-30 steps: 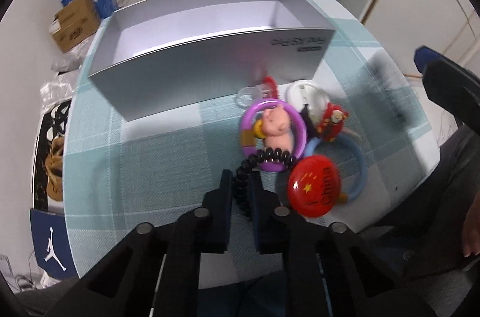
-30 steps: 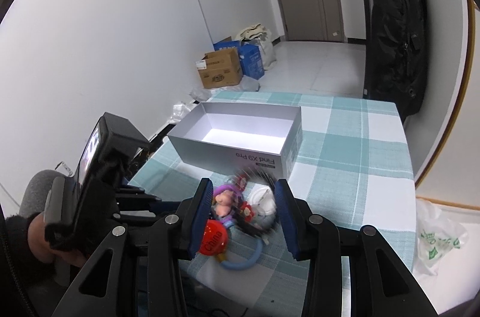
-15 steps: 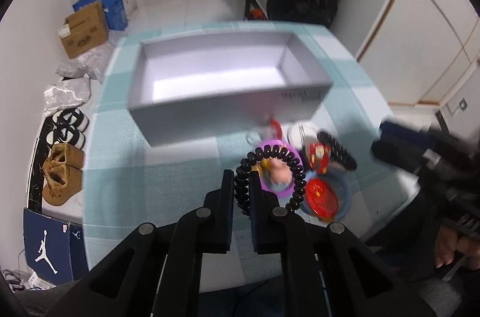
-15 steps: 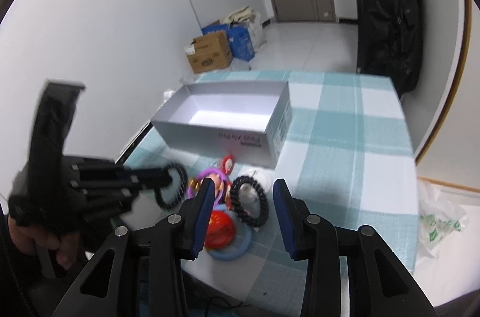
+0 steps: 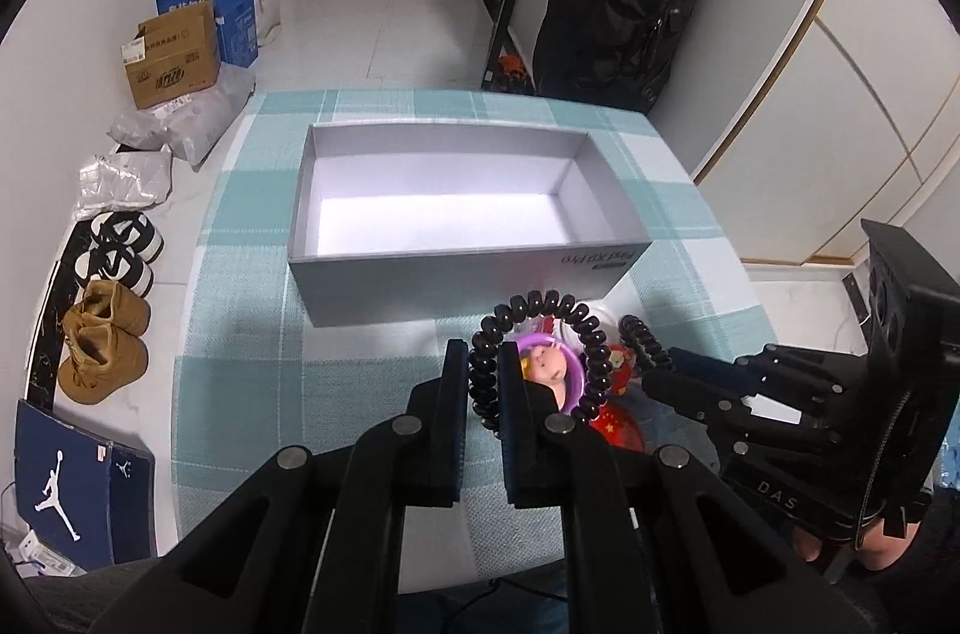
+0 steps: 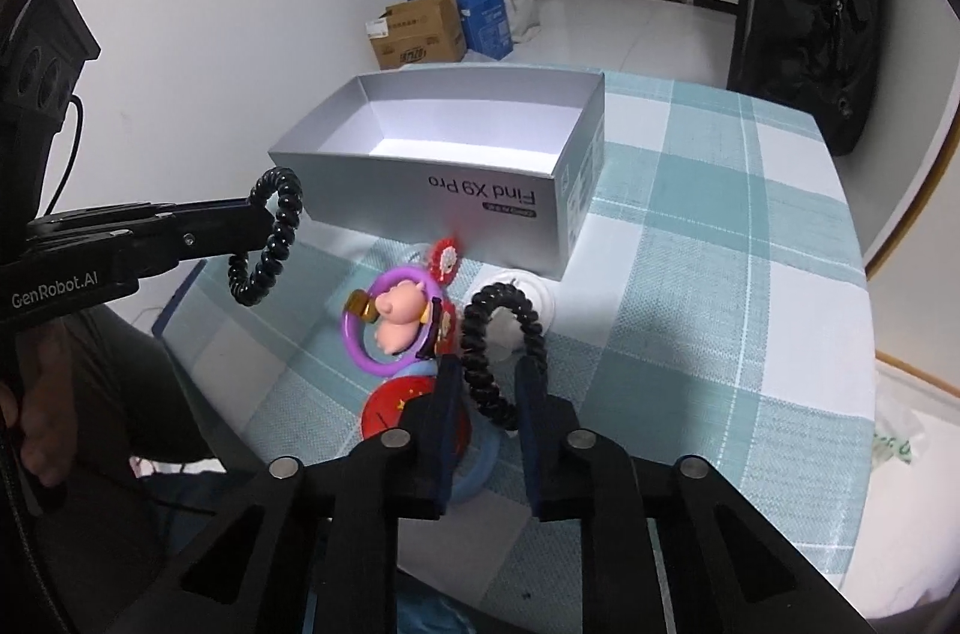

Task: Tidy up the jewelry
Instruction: 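Carry both hair ties into the white box and open both grippers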

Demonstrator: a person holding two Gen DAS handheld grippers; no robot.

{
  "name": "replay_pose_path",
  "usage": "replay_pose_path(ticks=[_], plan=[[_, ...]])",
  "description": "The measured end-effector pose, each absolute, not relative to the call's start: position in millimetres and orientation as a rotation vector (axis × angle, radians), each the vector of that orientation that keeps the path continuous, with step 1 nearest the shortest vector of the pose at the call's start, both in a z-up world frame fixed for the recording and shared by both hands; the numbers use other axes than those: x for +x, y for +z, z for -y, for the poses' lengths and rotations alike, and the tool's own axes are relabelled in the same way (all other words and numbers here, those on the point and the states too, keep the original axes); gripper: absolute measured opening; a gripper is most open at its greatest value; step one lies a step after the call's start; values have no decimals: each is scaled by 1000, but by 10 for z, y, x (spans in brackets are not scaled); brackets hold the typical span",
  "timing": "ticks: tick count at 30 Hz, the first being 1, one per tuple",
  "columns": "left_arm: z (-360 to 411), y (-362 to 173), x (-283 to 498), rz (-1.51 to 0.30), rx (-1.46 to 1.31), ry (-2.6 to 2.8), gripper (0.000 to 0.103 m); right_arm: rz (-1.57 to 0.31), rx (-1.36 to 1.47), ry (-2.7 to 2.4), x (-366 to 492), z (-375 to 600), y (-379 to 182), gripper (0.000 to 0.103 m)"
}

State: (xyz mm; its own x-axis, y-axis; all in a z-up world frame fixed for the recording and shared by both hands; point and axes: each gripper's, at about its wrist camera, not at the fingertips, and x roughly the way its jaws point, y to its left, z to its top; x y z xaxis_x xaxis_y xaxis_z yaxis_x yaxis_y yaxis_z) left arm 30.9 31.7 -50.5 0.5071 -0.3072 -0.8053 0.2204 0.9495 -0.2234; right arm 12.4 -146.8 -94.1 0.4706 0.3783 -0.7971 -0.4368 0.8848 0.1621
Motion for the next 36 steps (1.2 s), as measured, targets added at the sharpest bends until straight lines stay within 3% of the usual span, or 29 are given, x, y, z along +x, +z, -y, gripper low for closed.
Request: replay_pose_path(ticks=[22, 36], plan=[[-323, -311, 884, -978, -200, -323, 5, -760, 212, 583, 667, 1544, 21, 8], [-281, -545, 1252, -1074, -223, -325, 5, -922, 265, 607, 1260, 1360, -409, 8]])
